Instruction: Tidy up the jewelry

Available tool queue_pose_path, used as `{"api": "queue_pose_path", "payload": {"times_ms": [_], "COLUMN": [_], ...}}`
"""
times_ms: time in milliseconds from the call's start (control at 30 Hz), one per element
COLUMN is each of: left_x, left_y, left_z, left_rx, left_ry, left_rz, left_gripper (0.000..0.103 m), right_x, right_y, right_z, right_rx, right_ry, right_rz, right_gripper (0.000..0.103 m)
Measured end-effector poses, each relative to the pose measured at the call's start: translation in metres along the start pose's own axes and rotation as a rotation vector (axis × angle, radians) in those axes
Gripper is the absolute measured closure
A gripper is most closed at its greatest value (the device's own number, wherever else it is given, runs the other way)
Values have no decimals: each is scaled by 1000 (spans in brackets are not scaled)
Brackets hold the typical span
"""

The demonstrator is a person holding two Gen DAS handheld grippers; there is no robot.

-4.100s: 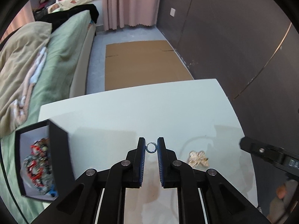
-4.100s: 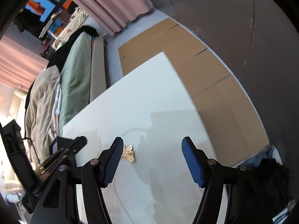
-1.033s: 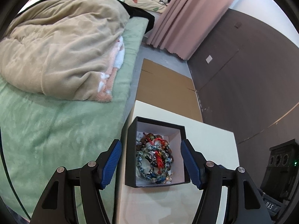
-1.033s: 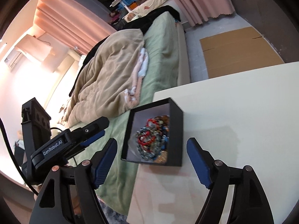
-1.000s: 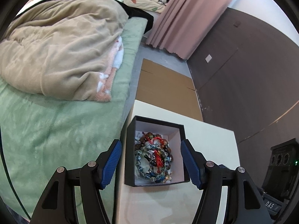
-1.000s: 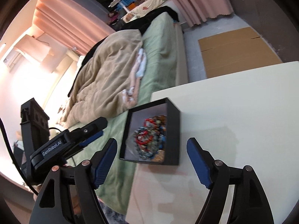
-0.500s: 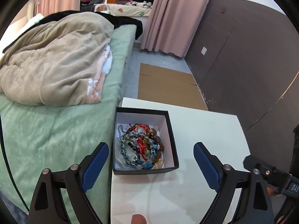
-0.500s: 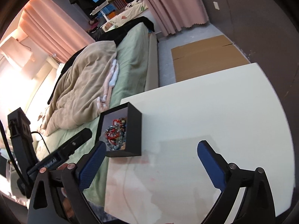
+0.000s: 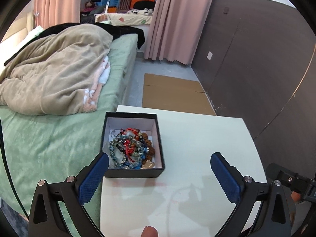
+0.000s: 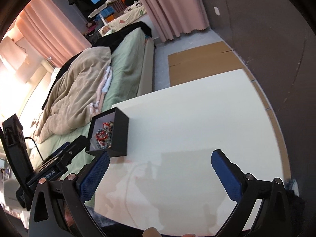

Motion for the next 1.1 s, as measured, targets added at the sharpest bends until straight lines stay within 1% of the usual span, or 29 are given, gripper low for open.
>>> {"api": "queue_pose_path", "payload": {"times_ms": [100,267,500,633,767,1100], "left_x": [-1,-8,-9,-9,-9,-6], "left_y": [-6,-12,-18,-18,-18,-20], "left_z": [5,10,14,14,15,16], "left_rx": [19,-4,-2,-8,-9,-23], "left_ry": [-14,-23,-48,-47,-48,-48], "left_rz": [-15,-16,-35,-39,-42,-38], "left_gripper": [1,1,1,1,1,1], "right_x": [1,2,4,4,0,4], "right_y": [-6,-13,-15,-7,-2,5], "right_z": [9,21,31,29,25,26], "right_rx": [-6,-21,-49,-31,-2,-5], "right_ry": [-16,-40,-81,-80,-58,-68], "right_rz": [2,16,55,85,91,106], "right_gripper": [0,0,0,0,0,0]}}
Point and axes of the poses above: each gripper's, at about its wrist camera, not at the fingertips, and z roughly against the way its jaws point, y to its left, x to its top, the point moved 9 cm from there along -z, roughly the way its jaws point, and after that the axes turned 3 degrees about -z, right-handed, at the moved point
